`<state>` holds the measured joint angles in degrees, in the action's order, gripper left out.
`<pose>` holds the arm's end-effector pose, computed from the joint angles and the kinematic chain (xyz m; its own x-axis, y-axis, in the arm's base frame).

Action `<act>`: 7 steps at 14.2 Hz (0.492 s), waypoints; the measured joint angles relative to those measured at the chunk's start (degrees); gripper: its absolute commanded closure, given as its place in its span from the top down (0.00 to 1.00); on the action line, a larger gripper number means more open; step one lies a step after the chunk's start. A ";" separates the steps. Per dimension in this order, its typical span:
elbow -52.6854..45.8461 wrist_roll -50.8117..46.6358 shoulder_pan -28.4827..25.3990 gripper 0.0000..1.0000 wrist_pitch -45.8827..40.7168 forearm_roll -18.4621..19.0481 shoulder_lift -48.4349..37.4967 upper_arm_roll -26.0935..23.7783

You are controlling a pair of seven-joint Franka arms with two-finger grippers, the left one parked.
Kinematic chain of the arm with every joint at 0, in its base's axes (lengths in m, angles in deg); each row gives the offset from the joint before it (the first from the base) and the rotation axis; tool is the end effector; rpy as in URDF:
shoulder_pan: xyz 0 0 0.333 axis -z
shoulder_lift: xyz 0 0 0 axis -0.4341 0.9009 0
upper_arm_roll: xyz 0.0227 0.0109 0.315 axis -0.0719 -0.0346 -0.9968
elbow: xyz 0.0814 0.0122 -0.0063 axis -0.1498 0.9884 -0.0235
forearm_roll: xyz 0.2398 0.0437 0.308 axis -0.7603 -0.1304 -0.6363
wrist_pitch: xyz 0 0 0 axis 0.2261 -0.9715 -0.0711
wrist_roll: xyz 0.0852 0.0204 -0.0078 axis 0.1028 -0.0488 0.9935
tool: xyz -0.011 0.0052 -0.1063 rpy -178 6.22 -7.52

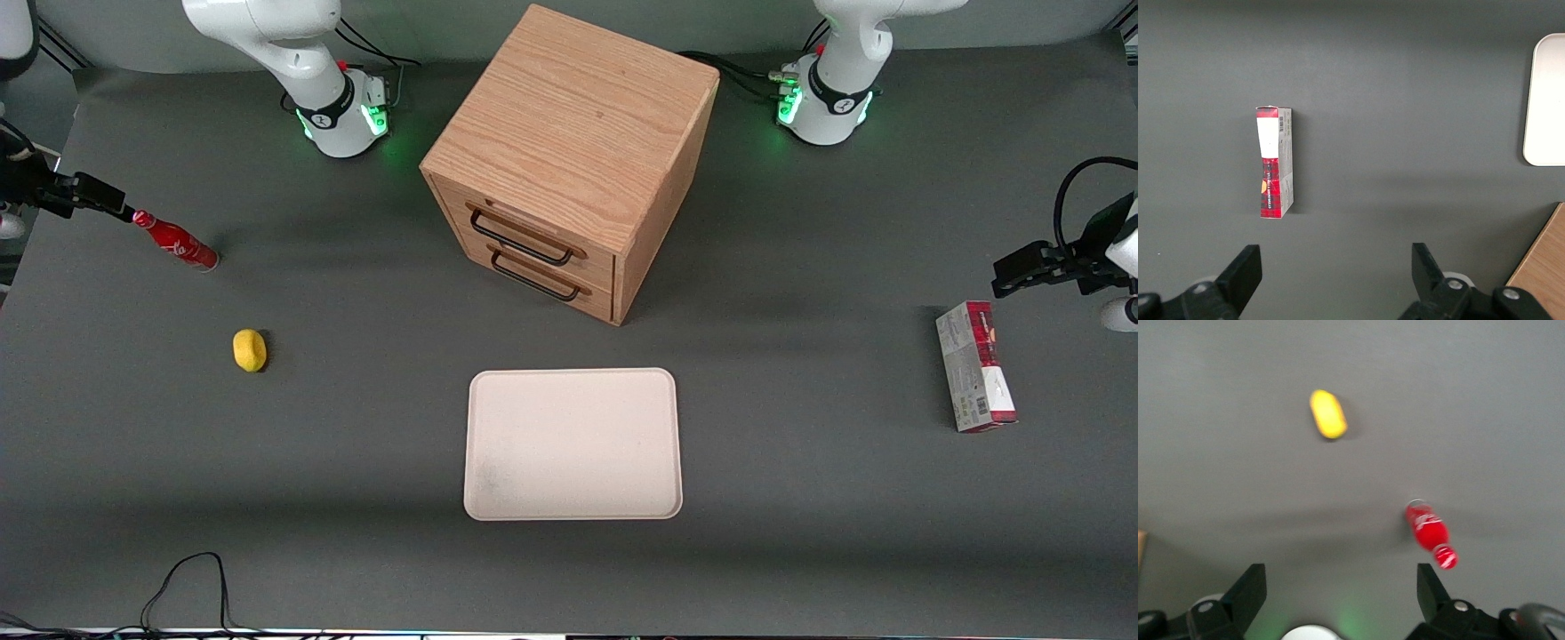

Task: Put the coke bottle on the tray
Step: 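Move the right gripper down over the red Coca-Cola bottle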

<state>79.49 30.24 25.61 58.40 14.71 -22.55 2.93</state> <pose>0.4212 -0.1762 0.4992 0.9880 -0.1276 -0.0873 -0.1275 -0.9918 0.0067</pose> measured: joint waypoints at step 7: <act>18.55 9.43 0.40 1.00 19.60 6.30 -2.95 13.29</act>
<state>98.03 39.66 26.02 78.00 21.01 -25.50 16.22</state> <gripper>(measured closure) 0.000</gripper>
